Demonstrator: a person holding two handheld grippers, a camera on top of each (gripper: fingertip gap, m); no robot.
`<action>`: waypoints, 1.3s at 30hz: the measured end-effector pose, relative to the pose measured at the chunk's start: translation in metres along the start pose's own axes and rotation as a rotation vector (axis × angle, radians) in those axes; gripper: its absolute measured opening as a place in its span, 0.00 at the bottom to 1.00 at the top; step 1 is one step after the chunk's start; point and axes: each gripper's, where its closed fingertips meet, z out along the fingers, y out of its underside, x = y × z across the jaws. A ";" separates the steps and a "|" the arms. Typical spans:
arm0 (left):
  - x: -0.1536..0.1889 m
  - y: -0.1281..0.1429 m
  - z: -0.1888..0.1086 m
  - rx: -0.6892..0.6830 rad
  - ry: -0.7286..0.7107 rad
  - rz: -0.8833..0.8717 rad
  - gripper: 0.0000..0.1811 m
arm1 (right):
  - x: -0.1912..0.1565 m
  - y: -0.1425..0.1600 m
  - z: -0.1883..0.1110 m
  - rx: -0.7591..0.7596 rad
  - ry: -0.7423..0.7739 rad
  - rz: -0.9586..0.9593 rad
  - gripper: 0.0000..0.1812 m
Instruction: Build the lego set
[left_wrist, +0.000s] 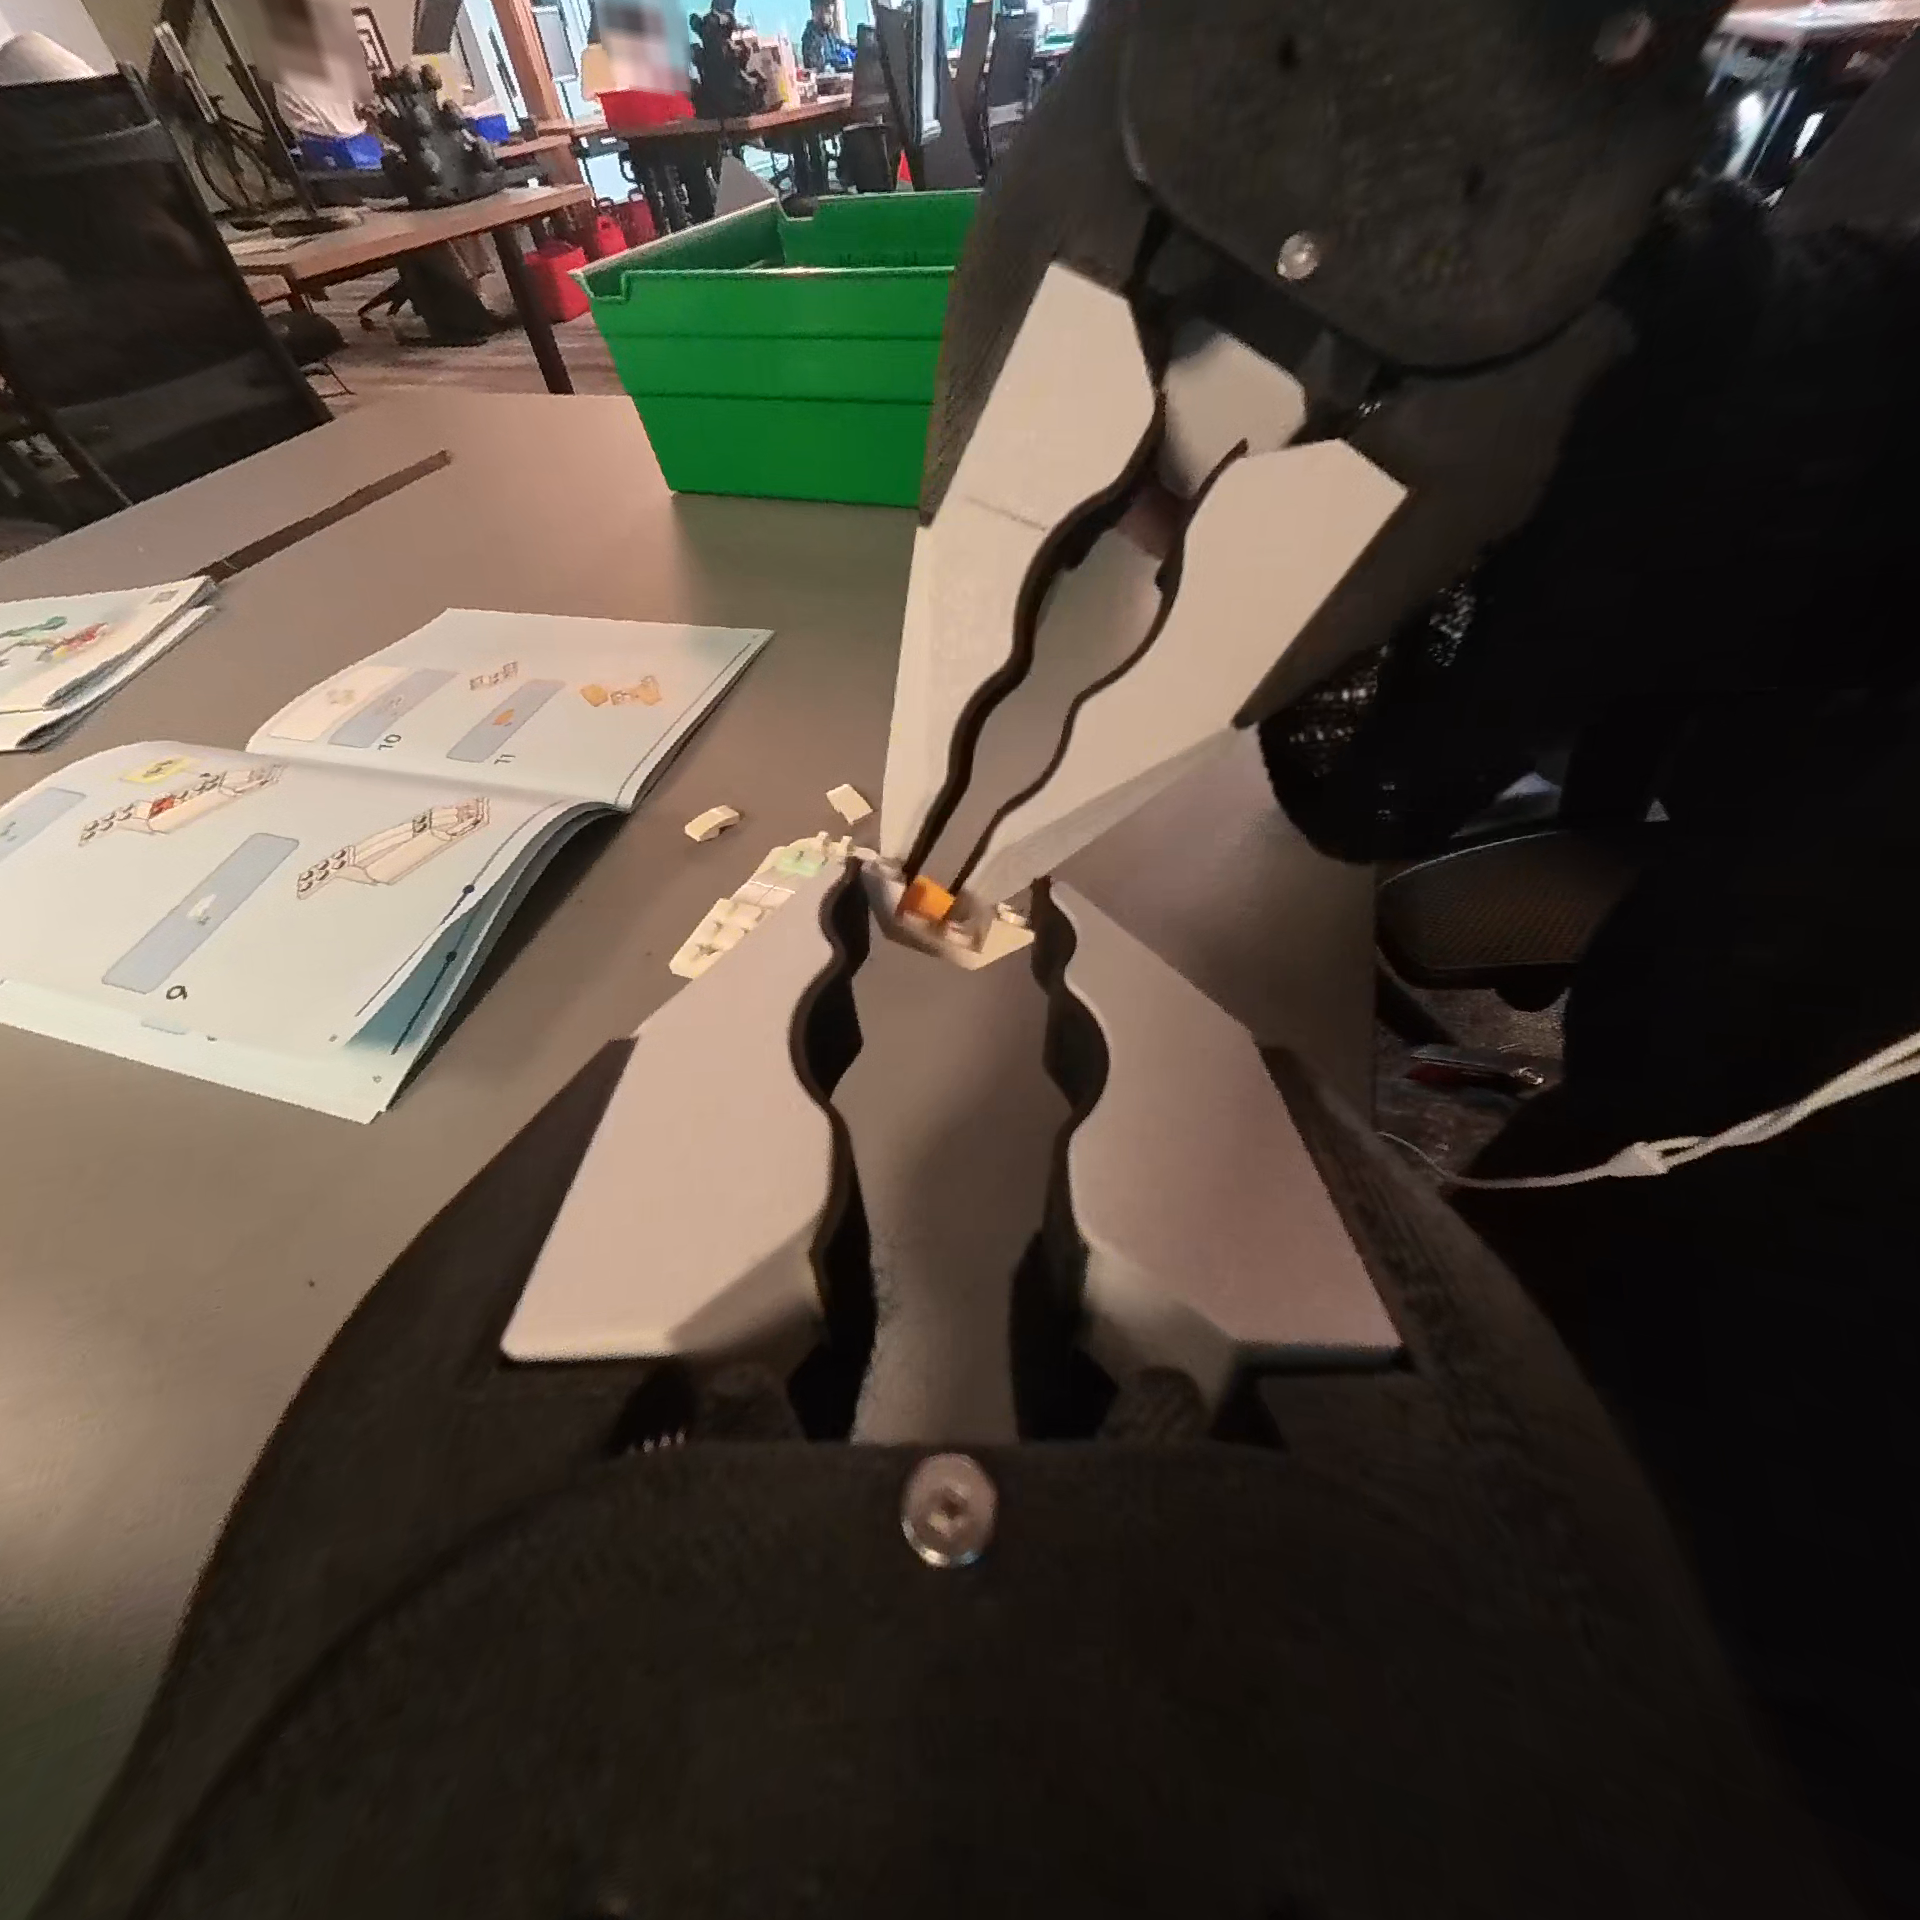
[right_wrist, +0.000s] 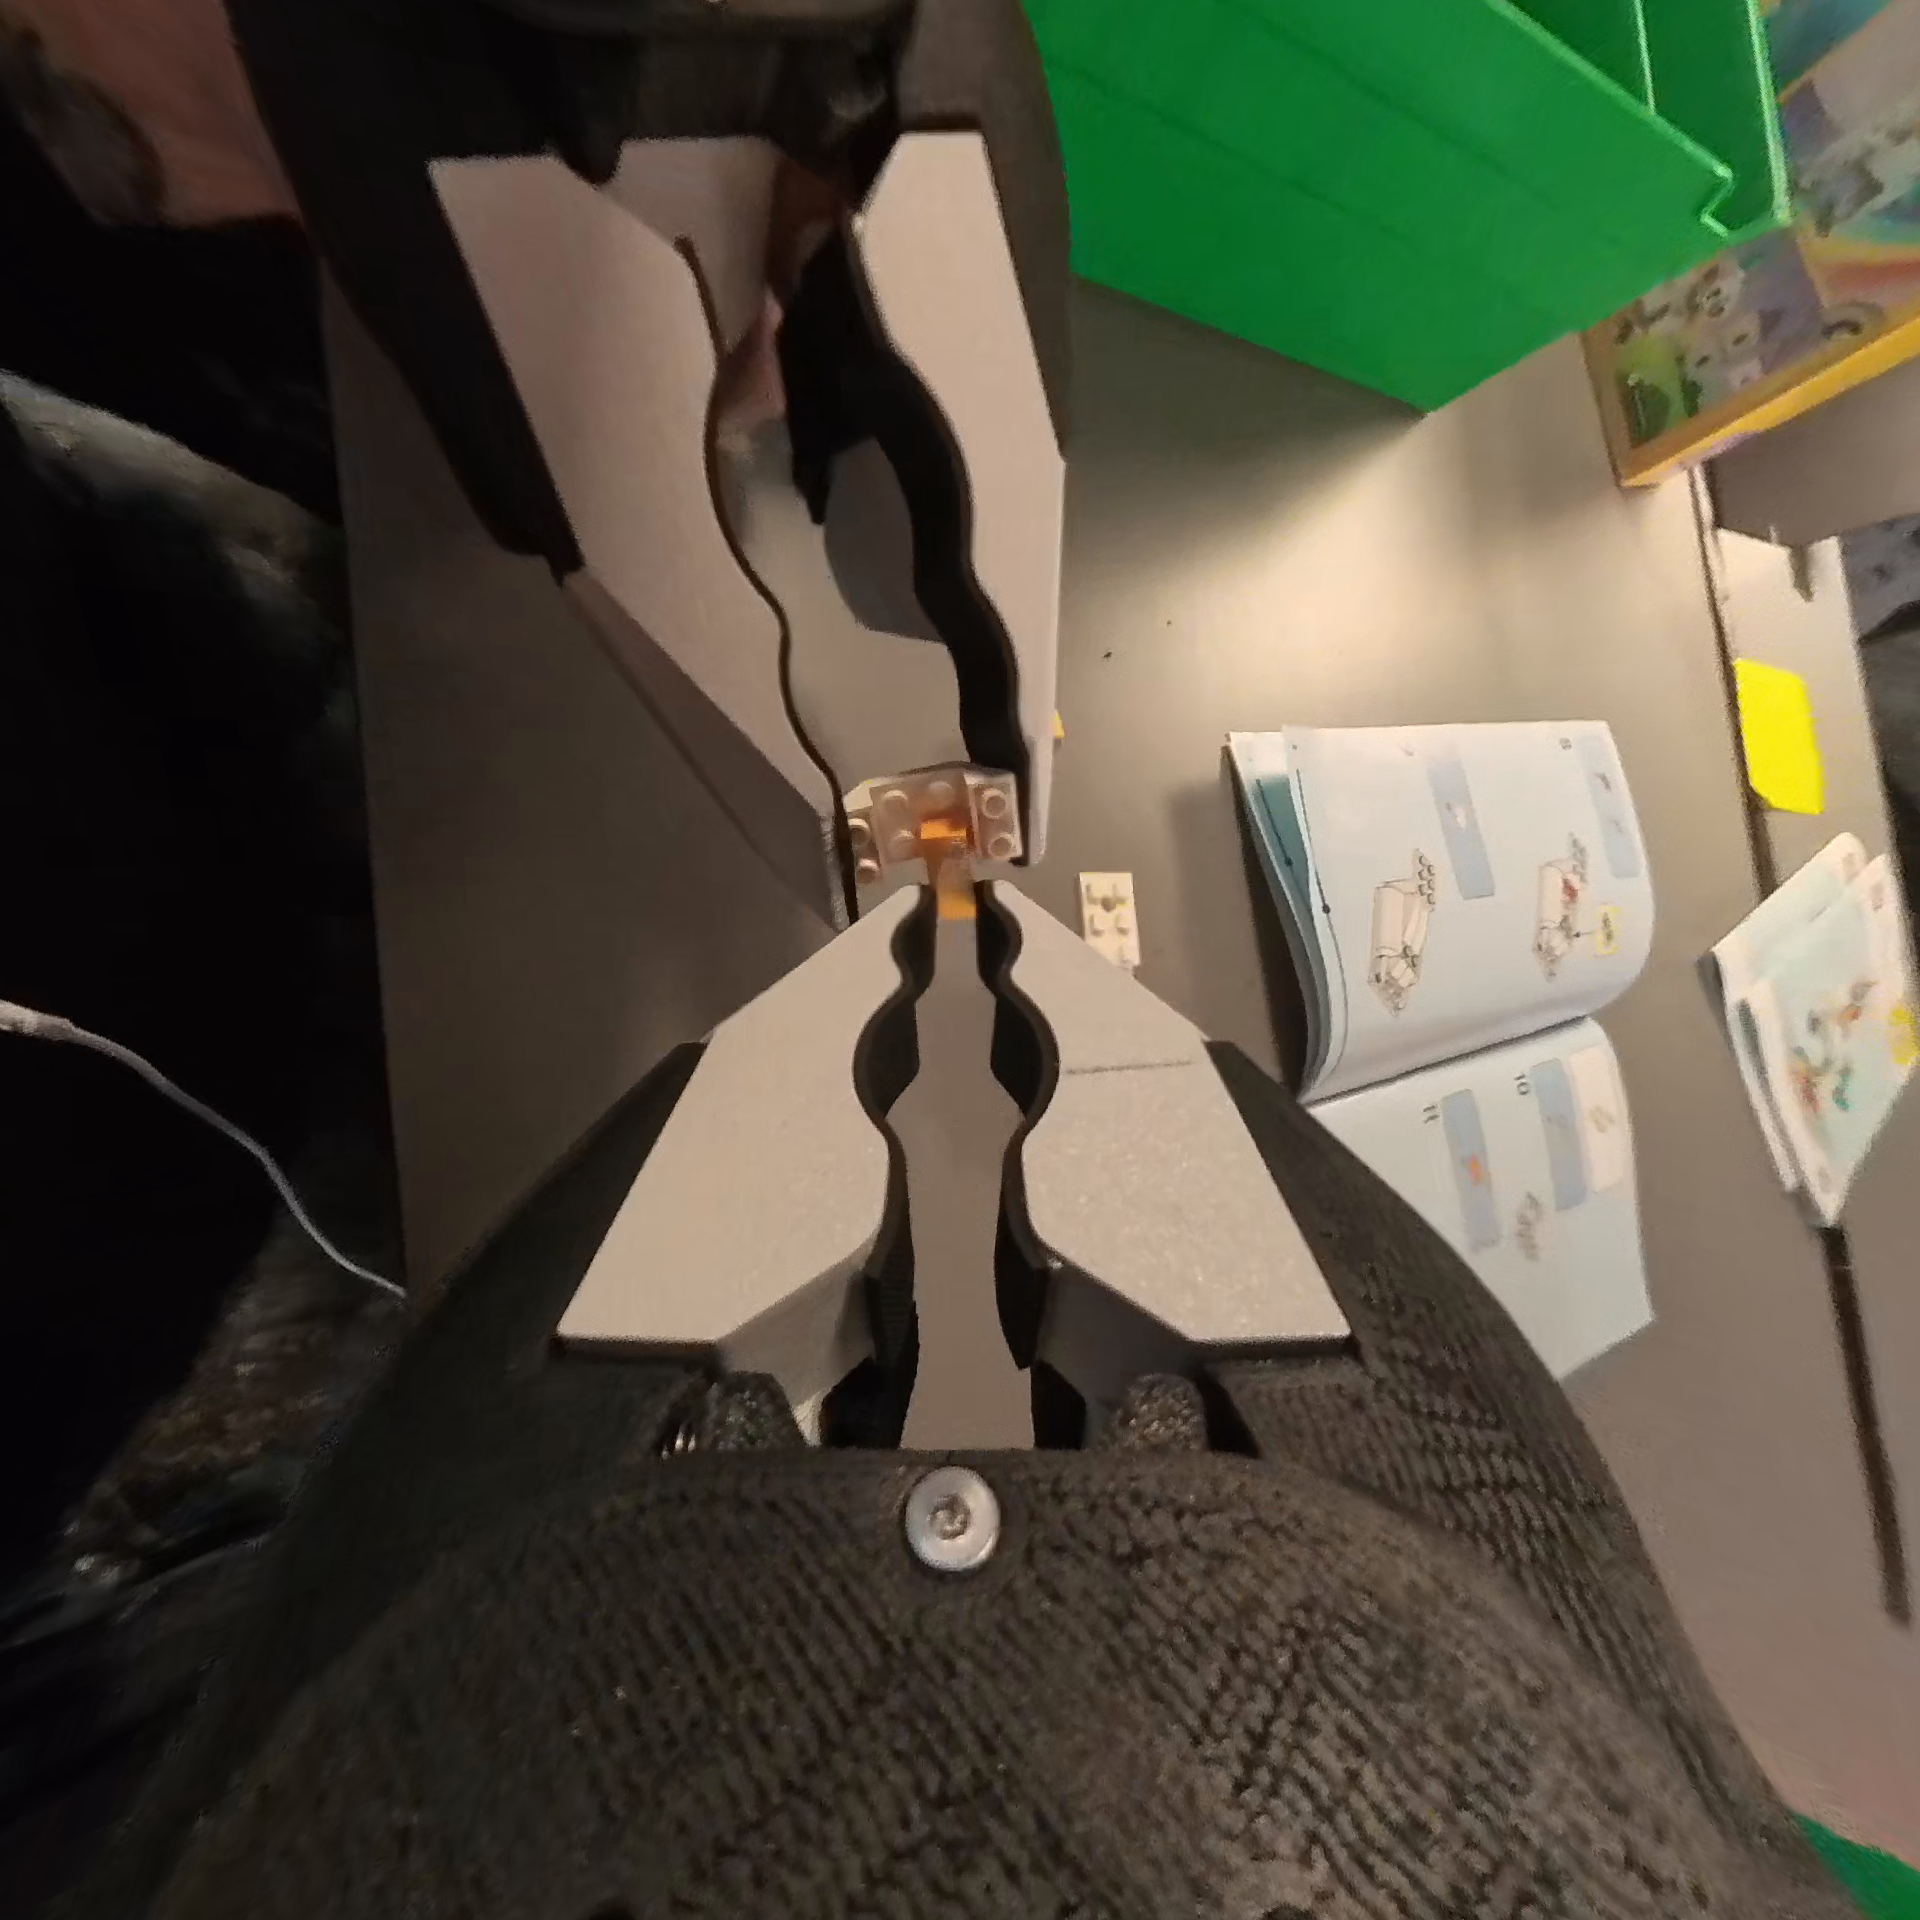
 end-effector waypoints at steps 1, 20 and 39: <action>0.000 0.000 0.000 0.002 0.005 -0.003 0.17 | 0.000 0.000 0.000 0.012 -0.014 0.034 0.03; -0.001 -0.004 0.000 0.028 0.022 -0.022 0.17 | 0.000 -0.003 -0.006 0.039 -0.053 0.046 0.03; -0.011 -0.058 -0.022 0.447 0.061 -0.274 0.17 | 0.024 -0.050 -0.056 -0.130 -0.397 -0.057 0.03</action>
